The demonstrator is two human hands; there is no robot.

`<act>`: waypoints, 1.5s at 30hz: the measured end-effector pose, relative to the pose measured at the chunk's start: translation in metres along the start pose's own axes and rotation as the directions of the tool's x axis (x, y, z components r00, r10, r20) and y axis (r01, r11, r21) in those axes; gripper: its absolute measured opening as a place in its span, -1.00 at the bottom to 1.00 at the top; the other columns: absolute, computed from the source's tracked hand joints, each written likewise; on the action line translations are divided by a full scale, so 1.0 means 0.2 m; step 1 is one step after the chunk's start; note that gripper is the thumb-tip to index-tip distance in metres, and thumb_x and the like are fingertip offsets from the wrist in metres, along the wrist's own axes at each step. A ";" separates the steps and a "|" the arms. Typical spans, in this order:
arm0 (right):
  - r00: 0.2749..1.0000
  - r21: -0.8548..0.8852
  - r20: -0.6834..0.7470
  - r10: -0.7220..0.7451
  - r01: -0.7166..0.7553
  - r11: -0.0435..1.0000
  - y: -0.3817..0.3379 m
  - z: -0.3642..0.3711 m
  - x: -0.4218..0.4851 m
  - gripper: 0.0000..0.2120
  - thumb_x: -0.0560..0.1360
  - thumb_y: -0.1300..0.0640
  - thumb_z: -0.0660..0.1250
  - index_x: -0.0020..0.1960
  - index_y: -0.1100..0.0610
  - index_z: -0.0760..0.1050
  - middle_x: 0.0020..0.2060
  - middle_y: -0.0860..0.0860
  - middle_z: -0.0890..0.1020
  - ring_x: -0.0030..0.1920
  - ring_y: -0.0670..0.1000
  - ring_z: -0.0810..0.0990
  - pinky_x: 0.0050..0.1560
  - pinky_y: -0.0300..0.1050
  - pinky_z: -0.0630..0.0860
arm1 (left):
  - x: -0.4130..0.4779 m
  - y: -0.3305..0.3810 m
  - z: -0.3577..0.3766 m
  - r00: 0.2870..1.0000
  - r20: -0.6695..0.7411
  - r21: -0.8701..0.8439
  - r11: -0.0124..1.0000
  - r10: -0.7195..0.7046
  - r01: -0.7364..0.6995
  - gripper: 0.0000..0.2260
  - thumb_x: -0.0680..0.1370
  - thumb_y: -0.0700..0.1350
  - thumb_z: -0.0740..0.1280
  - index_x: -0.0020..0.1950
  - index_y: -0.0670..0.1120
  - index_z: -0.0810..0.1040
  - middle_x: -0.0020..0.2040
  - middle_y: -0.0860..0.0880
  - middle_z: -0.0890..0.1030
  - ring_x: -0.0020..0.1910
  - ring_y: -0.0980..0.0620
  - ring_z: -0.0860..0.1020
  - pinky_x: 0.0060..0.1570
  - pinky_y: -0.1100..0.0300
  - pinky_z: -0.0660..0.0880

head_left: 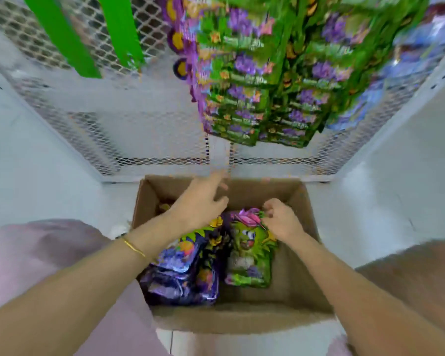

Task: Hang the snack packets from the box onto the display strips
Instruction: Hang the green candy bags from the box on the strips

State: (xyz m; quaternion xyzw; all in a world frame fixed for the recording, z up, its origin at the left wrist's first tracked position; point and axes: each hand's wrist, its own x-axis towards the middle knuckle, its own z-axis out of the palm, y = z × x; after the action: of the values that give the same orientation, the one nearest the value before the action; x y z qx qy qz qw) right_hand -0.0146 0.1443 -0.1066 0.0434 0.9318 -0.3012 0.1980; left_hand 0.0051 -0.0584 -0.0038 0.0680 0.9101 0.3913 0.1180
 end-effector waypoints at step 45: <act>0.701 -0.057 -0.313 -0.641 0.660 0.749 -1.10 -1.32 -0.63 -0.86 0.44 0.12 0.41 -0.06 0.18 0.61 -0.32 -0.17 0.50 -0.27 -0.28 0.46 -0.21 -0.46 0.33 | -0.07 0.89 -0.92 0.899 -0.229 0.100 0.927 0.374 -0.360 -0.76 0.44 -0.21 0.42 -0.29 -0.02 0.39 -0.35 0.03 0.43 -0.37 0.14 0.38 -0.29 0.22 0.35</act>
State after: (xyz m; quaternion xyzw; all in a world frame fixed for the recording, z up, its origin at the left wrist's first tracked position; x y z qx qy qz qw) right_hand -0.0329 0.1217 0.2588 -0.2351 0.8965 -0.3684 -0.0728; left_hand -0.0249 -0.0674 0.2509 0.1930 0.8990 0.3864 -0.0724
